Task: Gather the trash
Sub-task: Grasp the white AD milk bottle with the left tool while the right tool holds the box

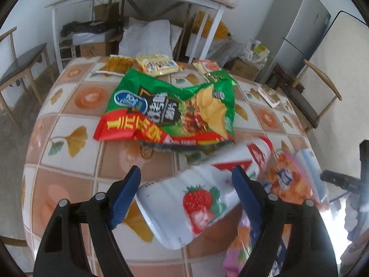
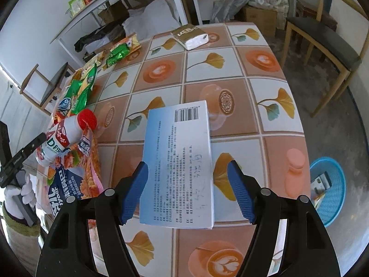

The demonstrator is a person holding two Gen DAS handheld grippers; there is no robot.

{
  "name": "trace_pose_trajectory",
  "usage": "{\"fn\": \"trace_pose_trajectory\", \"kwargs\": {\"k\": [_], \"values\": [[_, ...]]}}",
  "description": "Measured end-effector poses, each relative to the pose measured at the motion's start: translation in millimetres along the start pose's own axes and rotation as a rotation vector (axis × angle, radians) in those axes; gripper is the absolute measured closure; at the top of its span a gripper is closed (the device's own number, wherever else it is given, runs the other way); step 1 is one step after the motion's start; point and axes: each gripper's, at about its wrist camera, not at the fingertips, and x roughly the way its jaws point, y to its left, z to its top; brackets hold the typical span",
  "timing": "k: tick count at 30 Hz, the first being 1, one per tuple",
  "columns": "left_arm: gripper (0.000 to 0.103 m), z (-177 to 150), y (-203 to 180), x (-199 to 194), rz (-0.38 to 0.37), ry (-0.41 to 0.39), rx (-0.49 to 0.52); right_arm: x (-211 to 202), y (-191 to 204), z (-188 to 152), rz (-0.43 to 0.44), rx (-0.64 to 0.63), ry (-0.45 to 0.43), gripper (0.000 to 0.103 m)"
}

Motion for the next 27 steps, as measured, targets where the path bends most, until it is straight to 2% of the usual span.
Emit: {"fn": "trace_pose_trajectory", "kwargs": {"k": [6,9,13,16,20,23,27], "values": [[0.024,-20.1,-12.5,-10.5,-0.070,0.093,0.047,2.5,3.7,0.1,-0.003,-0.011,0.013,0.035],[0.024,-22.1,-15.0,-22.2,-0.065,0.071,0.064,2.4,3.5,0.3,-0.013,-0.008,0.014,0.035],[0.024,-4.8,-19.7,-31.2,-0.068,0.008,0.080,3.1,1.6,1.2,-0.021,0.007,0.012,0.035],[0.024,12.0,-33.7,-19.3,-0.077,0.022,0.125,4.9,2.0,1.8,-0.017,0.018,0.013,0.035],[0.024,27.3,-58.8,11.7,-0.042,0.091,0.234,8.1,4.9,3.0,-0.014,0.019,0.015,0.035],[0.024,30.1,-72.5,31.9,0.012,0.129,0.308,11.6,5.7,3.8,-0.024,0.017,0.024,0.034],[0.024,28.1,-81.3,49.0,0.040,0.169,0.376,16.9,7.5,5.5,-0.026,0.013,0.041,0.032]]}}
